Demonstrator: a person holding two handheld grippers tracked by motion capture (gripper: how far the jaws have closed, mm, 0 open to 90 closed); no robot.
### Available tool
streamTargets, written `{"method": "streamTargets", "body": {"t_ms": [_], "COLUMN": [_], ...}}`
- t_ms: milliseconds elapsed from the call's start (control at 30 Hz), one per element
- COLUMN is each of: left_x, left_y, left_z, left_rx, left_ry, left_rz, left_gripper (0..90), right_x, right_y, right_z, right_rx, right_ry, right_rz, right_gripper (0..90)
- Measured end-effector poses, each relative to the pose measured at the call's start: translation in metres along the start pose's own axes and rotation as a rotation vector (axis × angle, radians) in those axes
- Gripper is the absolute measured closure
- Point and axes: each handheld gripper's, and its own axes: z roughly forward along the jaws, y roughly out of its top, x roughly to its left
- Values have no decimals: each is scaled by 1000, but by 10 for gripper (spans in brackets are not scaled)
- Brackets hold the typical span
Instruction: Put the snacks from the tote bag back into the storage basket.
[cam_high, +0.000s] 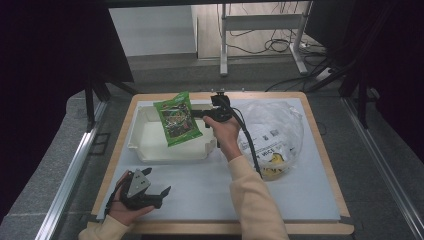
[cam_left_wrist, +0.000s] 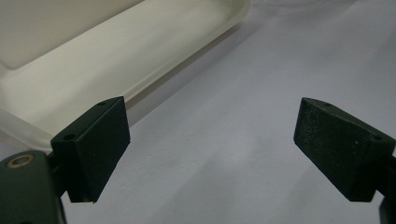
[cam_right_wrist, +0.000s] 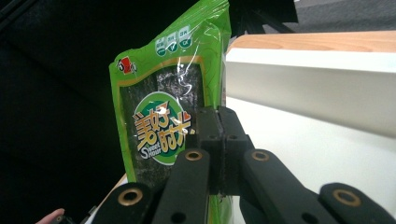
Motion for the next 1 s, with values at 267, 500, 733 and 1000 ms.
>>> {"method": "streamTargets", "body": {"t_ms": [267, 500, 733, 1000], "left_x": [0, 0, 0, 0], "left_y": [0, 0, 1, 1], "left_z": [0, -1, -1, -2], "left_rx": [1, -6, -7, -10], "left_ry": [-2, -3, -5, -6], "left_rz": [-1, -9, -3, -8], "left_gripper": [106, 106, 106, 106], "right_x": [2, 7, 12, 13], "right_y": [-2, -3, -2, -5], "right_z": [14, 27, 36, 46], "right_rx": [10, 17, 13, 21], "right_ry": [2, -6, -7, -12], "right_rz": [2, 10, 13, 25], "right_gripper": [897, 897, 897, 897]}}
